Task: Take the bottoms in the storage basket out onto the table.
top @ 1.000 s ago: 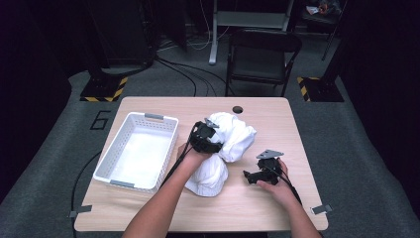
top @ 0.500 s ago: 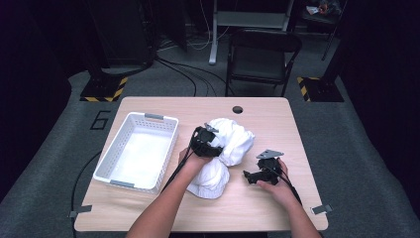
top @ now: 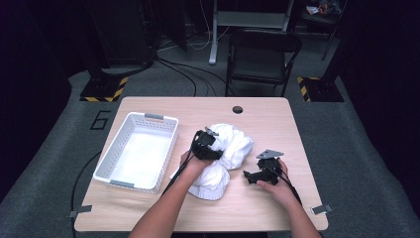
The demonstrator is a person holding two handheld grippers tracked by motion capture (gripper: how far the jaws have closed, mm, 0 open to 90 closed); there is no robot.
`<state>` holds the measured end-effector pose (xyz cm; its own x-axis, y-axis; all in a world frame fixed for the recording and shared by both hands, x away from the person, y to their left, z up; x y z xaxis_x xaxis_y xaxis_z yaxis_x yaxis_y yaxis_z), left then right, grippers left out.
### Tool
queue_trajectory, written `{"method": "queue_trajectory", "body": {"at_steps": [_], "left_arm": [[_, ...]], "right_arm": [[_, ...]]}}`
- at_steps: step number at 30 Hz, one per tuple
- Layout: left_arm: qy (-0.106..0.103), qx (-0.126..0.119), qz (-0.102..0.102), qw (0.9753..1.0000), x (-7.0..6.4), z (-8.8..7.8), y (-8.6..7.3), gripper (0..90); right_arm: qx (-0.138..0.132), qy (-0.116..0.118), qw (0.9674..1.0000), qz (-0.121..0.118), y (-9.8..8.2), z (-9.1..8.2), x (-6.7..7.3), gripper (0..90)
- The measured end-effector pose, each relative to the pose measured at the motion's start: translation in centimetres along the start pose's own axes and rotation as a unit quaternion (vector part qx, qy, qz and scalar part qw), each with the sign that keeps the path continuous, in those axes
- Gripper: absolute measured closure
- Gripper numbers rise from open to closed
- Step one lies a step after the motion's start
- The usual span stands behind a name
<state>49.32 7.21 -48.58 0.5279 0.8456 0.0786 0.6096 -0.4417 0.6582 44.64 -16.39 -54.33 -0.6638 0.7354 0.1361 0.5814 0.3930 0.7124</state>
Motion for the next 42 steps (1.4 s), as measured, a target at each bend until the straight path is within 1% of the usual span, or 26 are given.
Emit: {"method": "queue_trajectory", "body": {"at_steps": [3, 6, 8, 12, 17, 19, 23, 31, 35, 42], "left_arm": [[0.005, -0.001, -0.001, 1.0000, -0.08, 0.16, -0.03, 44.9], [0.005, -0.002, 0.001, 1.0000, -0.08, 0.33, -0.07, 43.0], [0.003, 0.001, 0.002, 1.0000, -0.05, 0.43, -0.14, 42.4], [0.000, 0.002, -0.001, 1.0000, -0.01, 0.59, -0.22, 40.1], [-0.001, 0.003, 0.001, 1.0000, 0.01, 0.80, -0.31, 35.1], [-0.005, 0.005, -0.002, 1.0000, 0.00, 0.89, -0.35, 34.2], [-0.004, 0.007, -0.002, 1.0000, -0.01, 1.00, -0.38, 31.1], [-0.004, 0.007, -0.001, 1.0000, -0.10, 1.01, -0.41, 29.3], [-0.004, 0.007, 0.005, 1.0000, -0.16, 0.99, -0.40, 28.3], [-0.001, 0.006, 0.008, 1.0000, -0.32, 0.94, -0.32, 25.2]], "right_arm": [[0.000, 0.000, 1.0000, 0.000, 0.00, 0.00, 0.00, 0.0], [0.000, 0.000, 1.0000, 0.000, 0.00, 0.00, 0.01, 0.0], [0.000, 0.000, 1.0000, 0.000, 0.00, 0.00, 0.00, 0.0], [0.000, 0.000, 1.0000, 0.000, 0.00, 0.00, 0.01, 0.0], [0.000, 0.000, 1.0000, 0.000, 0.00, 0.00, 0.00, 0.0], [0.000, 0.000, 1.0000, 0.000, 0.00, 0.00, 0.01, 0.0], [0.000, 0.000, 1.0000, 0.001, 0.00, 0.00, 0.01, 0.0], [0.000, 0.000, 1.0000, 0.000, 0.00, 0.00, 0.00, 0.0], [0.000, 0.000, 1.0000, 0.000, 0.00, 0.00, 0.00, 0.0], [0.000, 0.000, 1.0000, 0.000, 0.00, 0.00, 0.00, 0.0]]}}
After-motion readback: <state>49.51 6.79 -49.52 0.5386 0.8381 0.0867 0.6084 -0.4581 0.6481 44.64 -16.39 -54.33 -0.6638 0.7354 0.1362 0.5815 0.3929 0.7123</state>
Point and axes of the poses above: each handheld gripper's, and its own axes: z roughly forward along the jaws, y roughly out of its top, x roughly to its left, the point moved 2 cm from there along z, roughly forward along the jaws, and after that the axes turned 11 degrees about y, right-handed, at the moved point
